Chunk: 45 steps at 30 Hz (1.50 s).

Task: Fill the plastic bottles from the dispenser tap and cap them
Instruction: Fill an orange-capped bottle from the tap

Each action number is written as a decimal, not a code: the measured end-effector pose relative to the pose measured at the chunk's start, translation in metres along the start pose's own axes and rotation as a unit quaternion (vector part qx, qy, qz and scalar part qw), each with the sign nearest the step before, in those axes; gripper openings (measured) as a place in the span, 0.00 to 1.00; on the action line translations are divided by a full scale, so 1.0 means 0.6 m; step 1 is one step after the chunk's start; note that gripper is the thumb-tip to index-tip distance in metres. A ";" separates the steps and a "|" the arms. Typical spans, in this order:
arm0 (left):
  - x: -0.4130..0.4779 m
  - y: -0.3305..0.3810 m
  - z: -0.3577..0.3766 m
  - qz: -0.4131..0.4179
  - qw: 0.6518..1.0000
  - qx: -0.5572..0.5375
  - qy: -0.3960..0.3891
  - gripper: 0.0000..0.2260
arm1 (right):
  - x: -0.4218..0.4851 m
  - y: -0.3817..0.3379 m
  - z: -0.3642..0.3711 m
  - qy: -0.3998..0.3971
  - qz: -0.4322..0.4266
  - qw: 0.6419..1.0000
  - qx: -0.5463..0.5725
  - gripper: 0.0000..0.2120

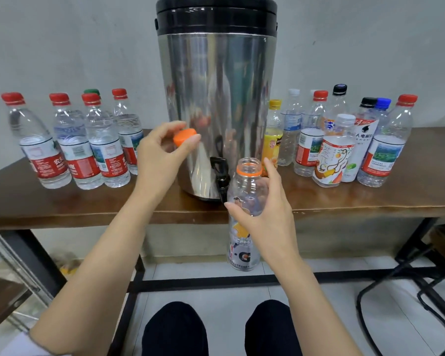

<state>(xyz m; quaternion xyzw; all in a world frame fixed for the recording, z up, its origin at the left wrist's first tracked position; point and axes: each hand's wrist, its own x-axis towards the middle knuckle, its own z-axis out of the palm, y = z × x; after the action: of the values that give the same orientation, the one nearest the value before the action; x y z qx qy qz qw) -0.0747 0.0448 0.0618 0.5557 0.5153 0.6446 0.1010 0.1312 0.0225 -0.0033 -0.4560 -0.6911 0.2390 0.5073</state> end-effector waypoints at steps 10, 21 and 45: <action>-0.054 -0.190 -0.037 -0.170 0.957 0.226 -0.065 0.23 | -0.012 0.029 0.017 0.024 0.037 0.999 0.014 0.46; -0.048 -0.173 -0.019 -0.096 0.964 0.242 -0.044 0.22 | -0.017 0.061 0.016 0.031 0.077 0.997 -0.004 0.46; -0.020 -0.005 0.029 0.286 0.911 0.220 -0.201 0.15 | -0.049 0.093 0.108 -0.067 0.110 0.992 -0.007 0.46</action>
<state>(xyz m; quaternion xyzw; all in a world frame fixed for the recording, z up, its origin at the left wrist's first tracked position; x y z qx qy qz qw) -0.0573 0.0475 0.0498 0.8055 0.4316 0.3908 -0.1106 0.0955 0.0315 -0.0859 -0.5158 -0.6706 0.3186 0.4275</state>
